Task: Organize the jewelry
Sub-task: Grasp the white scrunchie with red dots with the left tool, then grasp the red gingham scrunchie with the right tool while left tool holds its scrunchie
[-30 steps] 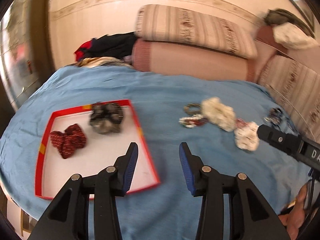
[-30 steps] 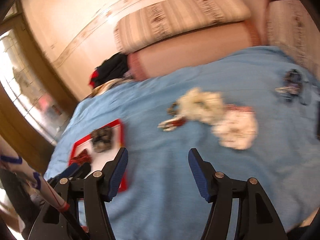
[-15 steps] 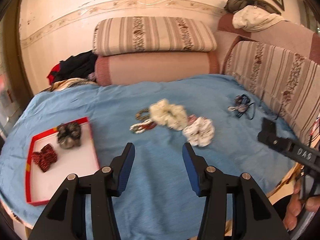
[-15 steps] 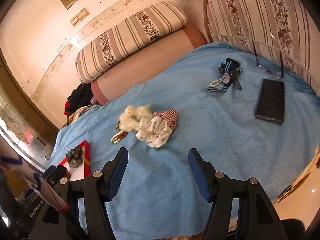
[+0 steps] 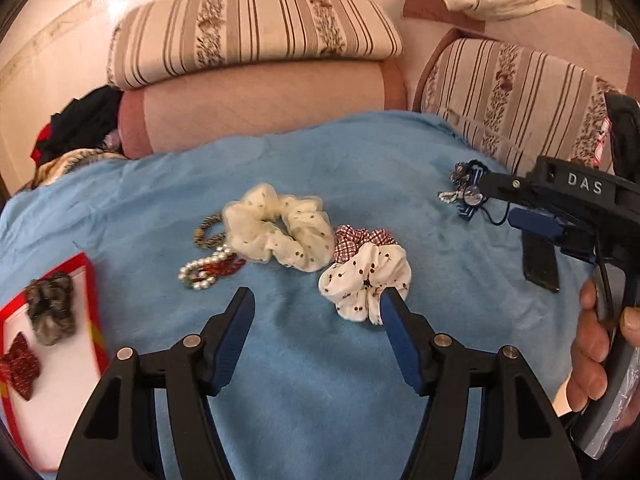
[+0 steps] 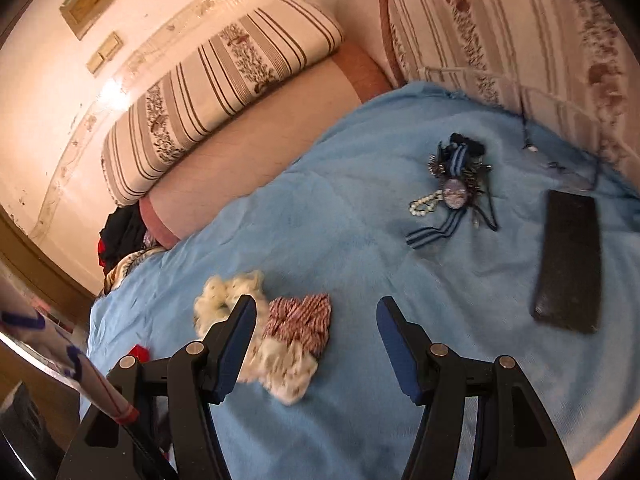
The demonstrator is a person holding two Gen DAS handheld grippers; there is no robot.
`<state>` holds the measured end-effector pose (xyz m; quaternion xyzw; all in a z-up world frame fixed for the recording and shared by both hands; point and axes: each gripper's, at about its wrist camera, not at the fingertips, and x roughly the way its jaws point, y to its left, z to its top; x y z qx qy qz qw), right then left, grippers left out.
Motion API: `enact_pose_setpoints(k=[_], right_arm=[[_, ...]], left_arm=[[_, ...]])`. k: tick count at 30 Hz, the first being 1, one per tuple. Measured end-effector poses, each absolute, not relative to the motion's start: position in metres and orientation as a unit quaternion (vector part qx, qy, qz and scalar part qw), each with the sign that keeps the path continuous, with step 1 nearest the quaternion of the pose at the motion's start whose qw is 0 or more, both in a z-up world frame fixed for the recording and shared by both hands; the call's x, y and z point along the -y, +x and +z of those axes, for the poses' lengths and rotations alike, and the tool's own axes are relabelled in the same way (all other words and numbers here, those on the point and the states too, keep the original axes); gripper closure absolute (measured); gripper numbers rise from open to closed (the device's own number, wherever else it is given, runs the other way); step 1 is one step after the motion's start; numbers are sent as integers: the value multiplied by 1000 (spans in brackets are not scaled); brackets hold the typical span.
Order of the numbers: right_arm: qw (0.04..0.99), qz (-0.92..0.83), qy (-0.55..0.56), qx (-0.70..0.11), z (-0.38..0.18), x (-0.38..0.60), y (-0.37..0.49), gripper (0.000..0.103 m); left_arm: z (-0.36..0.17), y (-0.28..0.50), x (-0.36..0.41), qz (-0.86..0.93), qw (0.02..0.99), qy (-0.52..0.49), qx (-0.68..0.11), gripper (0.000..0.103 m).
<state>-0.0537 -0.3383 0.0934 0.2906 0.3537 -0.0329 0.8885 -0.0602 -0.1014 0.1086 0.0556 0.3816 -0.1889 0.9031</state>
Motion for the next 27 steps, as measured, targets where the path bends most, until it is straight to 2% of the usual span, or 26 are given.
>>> enact_pose_setpoints(k=[6, 11, 12, 13, 14, 15, 21, 27], right_arm=[[860, -28, 329, -390, 46, 356, -36, 36], [860, -33, 328, -389, 42, 365, -32, 36], [859, -33, 329, -391, 41, 366, -31, 36], [856, -31, 331, -395, 39, 367, -30, 36], [855, -30, 333, -397, 38, 368, -29, 36], [854, -32, 333, -398, 38, 368, -28, 36], [856, -18, 328, -399, 41, 352, -18, 36], [859, -12, 332, -389, 49, 339, -11, 36]], left_arm=[[83, -26, 141, -211, 896, 85, -381, 39], [48, 0, 163, -211, 880, 75, -419, 39], [41, 2, 165, -210, 879, 69, -423, 49], [38, 3, 165, -203, 880, 68, -424, 75], [32, 6, 164, -194, 878, 69, -432, 85], [27, 7, 163, -186, 877, 70, -438, 90], [46, -11, 130, -185, 890, 30, -416, 92], [125, -35, 114, -190, 910, 3, -369, 92]])
